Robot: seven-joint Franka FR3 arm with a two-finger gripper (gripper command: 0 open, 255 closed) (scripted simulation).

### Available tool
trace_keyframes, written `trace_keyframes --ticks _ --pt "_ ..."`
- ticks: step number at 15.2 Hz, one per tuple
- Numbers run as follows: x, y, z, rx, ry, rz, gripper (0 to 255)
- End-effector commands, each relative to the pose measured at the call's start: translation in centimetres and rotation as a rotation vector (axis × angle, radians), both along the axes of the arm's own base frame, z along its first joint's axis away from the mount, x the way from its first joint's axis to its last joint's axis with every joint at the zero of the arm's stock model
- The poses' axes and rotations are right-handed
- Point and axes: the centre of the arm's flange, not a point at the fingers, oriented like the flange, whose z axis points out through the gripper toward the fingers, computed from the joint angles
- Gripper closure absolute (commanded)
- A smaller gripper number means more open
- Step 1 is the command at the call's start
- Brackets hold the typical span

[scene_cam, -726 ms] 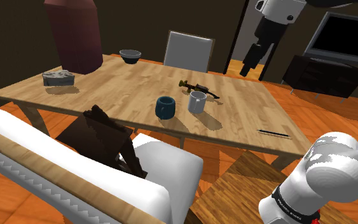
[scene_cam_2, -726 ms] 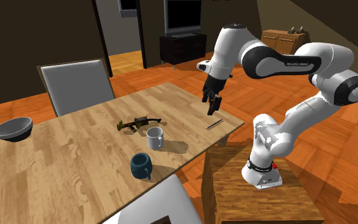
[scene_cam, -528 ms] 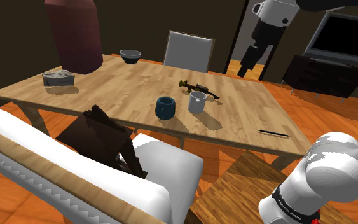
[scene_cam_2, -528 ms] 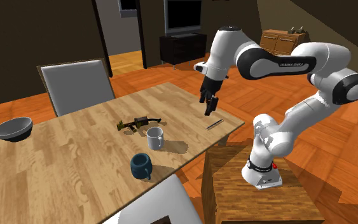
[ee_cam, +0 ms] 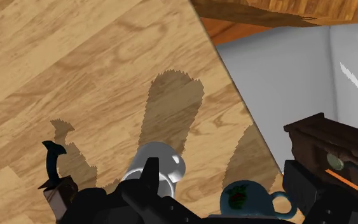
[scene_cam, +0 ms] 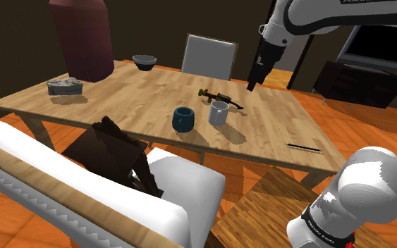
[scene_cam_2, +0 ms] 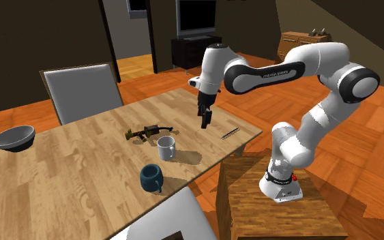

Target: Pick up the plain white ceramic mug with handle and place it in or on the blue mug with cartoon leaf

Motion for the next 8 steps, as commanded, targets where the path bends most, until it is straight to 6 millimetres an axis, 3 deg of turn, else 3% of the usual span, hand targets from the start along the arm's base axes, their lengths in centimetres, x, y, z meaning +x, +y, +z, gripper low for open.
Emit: trace_keyframes --ticks 1,8 --pt "2.0 -1.4 -1.6 0.006 0.006 -0.001 0" --pt "8.6 -5.8 -7.1 0.03 0.03 -0.004 0"
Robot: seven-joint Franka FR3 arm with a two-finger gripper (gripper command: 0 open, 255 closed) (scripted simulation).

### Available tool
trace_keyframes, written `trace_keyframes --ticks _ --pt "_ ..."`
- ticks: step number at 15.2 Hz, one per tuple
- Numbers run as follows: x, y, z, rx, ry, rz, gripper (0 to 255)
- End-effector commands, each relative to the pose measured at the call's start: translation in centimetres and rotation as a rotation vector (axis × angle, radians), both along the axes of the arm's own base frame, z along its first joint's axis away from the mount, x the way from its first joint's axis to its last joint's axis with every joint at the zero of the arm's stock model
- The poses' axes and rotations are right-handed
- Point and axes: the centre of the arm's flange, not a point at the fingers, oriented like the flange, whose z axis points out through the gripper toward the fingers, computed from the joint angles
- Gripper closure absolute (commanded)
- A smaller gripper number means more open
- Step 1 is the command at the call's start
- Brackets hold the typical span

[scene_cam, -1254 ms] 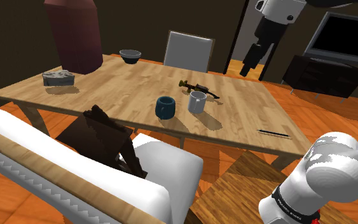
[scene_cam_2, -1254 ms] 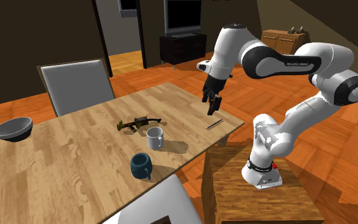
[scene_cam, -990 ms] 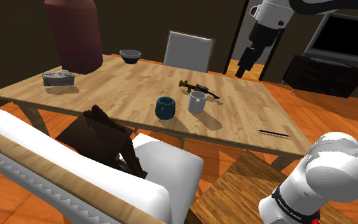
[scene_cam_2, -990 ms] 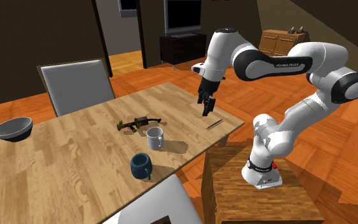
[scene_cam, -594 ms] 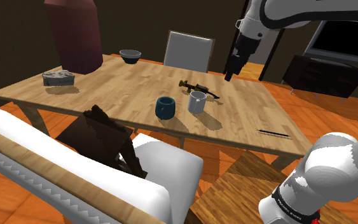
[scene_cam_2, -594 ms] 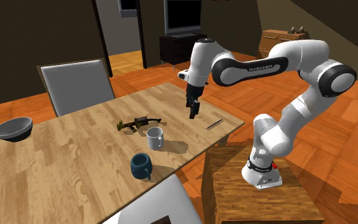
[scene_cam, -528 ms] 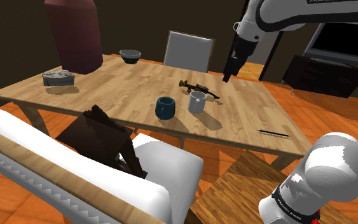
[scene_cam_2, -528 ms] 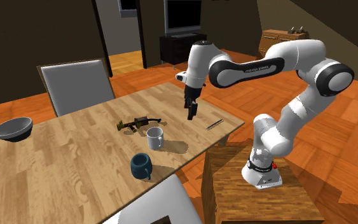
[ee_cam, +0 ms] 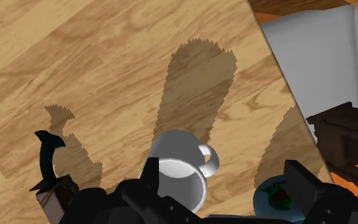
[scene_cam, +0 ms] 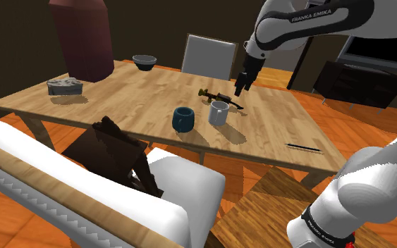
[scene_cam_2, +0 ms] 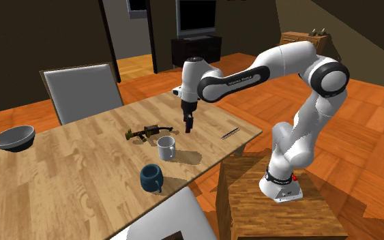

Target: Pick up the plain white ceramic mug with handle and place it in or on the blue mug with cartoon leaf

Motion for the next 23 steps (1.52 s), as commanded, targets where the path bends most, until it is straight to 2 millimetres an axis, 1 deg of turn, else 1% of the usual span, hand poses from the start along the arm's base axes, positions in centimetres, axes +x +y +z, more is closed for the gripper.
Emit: trace_keyframes --ticks 1,13,14,20,21,23 --pt "1.9 -1.2 -1.6 0.006 0.006 -0.001 0" --pt "12.7 -8.5 -11.7 0.047 0.048 -0.006 0" --pt "12.8 -8.6 -11.9 0.047 0.048 -0.006 0" --pt "13.0 -8.5 -15.1 0.047 0.048 -0.006 0" --pt "13.1 -8.5 -15.9 0.047 0.048 -0.006 0" --pt "13.1 -8.5 -15.9 0.047 0.048 -0.006 0"
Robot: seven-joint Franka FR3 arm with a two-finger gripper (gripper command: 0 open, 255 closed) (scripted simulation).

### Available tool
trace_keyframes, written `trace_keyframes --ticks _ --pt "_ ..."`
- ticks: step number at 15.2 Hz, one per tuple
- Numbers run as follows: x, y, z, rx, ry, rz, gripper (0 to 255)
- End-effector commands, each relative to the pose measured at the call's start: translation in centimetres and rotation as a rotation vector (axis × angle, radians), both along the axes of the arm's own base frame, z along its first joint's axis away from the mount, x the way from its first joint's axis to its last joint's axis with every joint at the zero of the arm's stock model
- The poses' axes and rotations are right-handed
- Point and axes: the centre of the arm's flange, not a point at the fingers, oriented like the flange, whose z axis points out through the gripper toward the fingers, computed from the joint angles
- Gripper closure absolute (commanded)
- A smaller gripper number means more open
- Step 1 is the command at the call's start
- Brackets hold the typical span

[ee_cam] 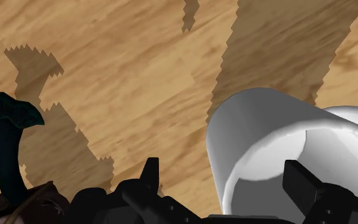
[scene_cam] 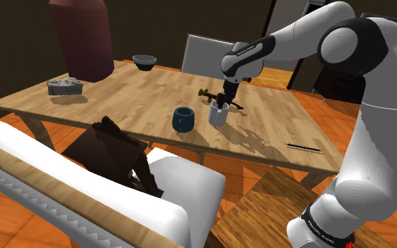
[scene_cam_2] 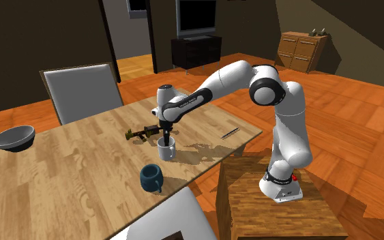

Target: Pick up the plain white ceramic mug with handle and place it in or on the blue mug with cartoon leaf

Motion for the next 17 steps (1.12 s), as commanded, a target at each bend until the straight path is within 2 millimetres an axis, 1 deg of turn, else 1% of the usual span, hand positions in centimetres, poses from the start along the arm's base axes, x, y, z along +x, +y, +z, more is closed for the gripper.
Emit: trace_keyframes --ticks 1,6,7,16,17 --pt "0.04 0.0 -0.16 0.0 -0.001 0.0 0" --pt "0.04 0.0 -0.16 0.0 0.0 0.0 0" --pt "0.04 0.0 -0.16 0.0 0.0 0.0 255" --pt "0.04 0.0 -0.16 0.0 -0.001 0.0 255" --pt "0.04 0.0 0.37 0.0 -0.001 0.0 255"
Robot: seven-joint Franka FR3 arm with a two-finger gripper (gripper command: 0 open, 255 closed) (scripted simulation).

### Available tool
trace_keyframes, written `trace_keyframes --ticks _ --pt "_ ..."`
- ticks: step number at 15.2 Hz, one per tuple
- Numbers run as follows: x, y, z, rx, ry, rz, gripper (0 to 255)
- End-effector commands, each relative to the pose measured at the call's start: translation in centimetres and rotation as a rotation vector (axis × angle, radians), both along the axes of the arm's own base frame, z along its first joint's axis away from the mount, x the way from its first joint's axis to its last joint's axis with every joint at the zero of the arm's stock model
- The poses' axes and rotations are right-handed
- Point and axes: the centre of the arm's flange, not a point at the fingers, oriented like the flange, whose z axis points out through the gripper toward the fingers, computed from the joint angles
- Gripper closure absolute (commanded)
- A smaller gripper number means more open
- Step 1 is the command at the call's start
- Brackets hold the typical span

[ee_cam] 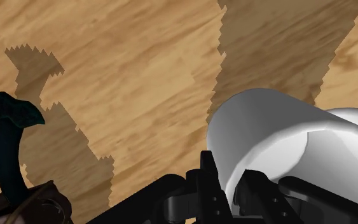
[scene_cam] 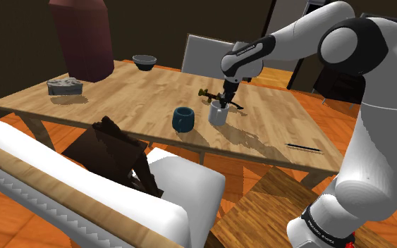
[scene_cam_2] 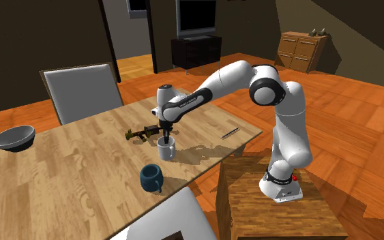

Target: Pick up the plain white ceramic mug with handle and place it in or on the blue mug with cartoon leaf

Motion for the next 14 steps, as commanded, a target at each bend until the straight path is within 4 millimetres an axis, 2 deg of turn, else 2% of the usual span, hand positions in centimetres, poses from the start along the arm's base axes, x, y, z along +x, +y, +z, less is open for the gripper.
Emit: trace_keyframes --ticks 1,14 --pt "0.0 0.0 0.8 0.0 0.0 0.0 255" --pt "0.0 0.0 7.7 0.0 0.0 0.0 255"
